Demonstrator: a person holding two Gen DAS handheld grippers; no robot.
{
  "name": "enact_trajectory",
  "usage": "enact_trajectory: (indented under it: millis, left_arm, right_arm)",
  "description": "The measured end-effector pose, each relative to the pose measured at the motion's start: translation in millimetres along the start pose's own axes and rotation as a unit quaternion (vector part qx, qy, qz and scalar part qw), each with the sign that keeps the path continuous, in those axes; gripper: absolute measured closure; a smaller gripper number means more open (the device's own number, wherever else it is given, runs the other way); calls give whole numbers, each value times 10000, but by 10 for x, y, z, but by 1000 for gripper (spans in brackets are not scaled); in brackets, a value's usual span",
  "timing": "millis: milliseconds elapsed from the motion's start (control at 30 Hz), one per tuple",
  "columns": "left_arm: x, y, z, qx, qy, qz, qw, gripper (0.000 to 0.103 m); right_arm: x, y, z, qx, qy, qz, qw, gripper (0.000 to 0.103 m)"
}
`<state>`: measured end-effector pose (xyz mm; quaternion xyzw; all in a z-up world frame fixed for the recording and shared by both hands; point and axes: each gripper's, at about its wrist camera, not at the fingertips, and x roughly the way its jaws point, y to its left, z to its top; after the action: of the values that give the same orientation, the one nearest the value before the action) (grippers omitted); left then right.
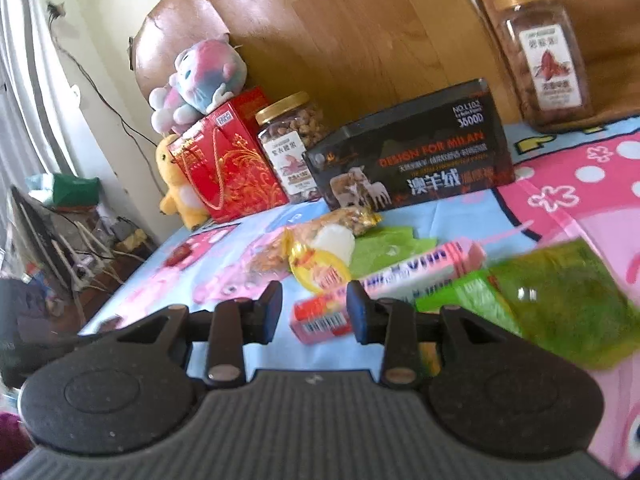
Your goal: Organize snacks
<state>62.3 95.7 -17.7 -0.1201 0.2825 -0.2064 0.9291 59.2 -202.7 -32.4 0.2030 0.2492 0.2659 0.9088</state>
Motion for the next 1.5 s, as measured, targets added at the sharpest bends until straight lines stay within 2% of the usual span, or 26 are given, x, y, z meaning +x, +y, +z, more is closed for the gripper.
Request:
enact_trajectory:
  millis: [100, 233, 367, 400, 467, 533, 633, 700, 800, 867, 1000, 1100, 1267, 1367, 1500]
  left_arm:
    - [198, 25, 369, 82, -111, 17, 9999, 50]
    - [782, 174, 671, 83, 138, 204, 9997, 50]
    - [1264, 453, 699, -519, 678, 268, 9960, 51]
    - [1316, 476, 678, -565, 649, 279, 9959, 53]
    - [1301, 418, 615, -512, 635, 292, 9962, 53]
    - [1225, 268, 521, -420, 779, 137, 9960, 53]
    - [960, 17, 282, -116, 837, 18, 9964, 54]
    - [722, 16, 205, -356, 740, -179, 9965, 54]
    - [258, 177, 181, -991, 148, -131, 9949, 55]
    - [26, 301, 137, -1290, -18, -64, 9916, 55]
    - [-218, 342, 61, -1205, -55, 186, 9925, 54]
    - [-248, 317, 6, -1218, 52, 139, 9924, 54]
    - [-64, 110, 113, -1005, 106, -396, 9941, 54]
    - [64, -40, 128, -1011, 172, -711, 9922, 54]
    - [140, -186, 56, -886, 331, -743, 9927, 54]
  right_arm:
    - [48, -34, 401, -265, -42, -134, 9995, 60]
    - [485, -173, 863, -139, 442, -239, 9986, 59]
    - [994, -296, 916, 159, 1038, -276, 9941, 59]
    - [1101, -324, 882, 258, 1129, -278, 9929, 59]
    - [1268, -351, 820, 397, 1267, -254, 9908, 59]
    - [1347, -369, 744, 508, 1408, -234, 9885, 59]
    - [1062, -345, 664, 588, 1396, 32, 9885, 59]
    - [792, -295, 622, 377, 1328, -17, 9904, 59]
    - [337, -164, 622, 17, 828, -113, 9965, 59]
    - [113, -25, 617, -286, 465, -137, 9984, 59]
    - [18, 234, 544, -584, 289, 19, 9979, 59]
    - [120, 301, 503, -1054, 326, -241, 9936, 59]
    - [106, -237, 457, -92, 329, -701, 9970, 59]
    - [213, -248, 431, -7, 494, -554, 9972, 59]
    - [365, -154, 340, -496, 891, -333, 9942, 60]
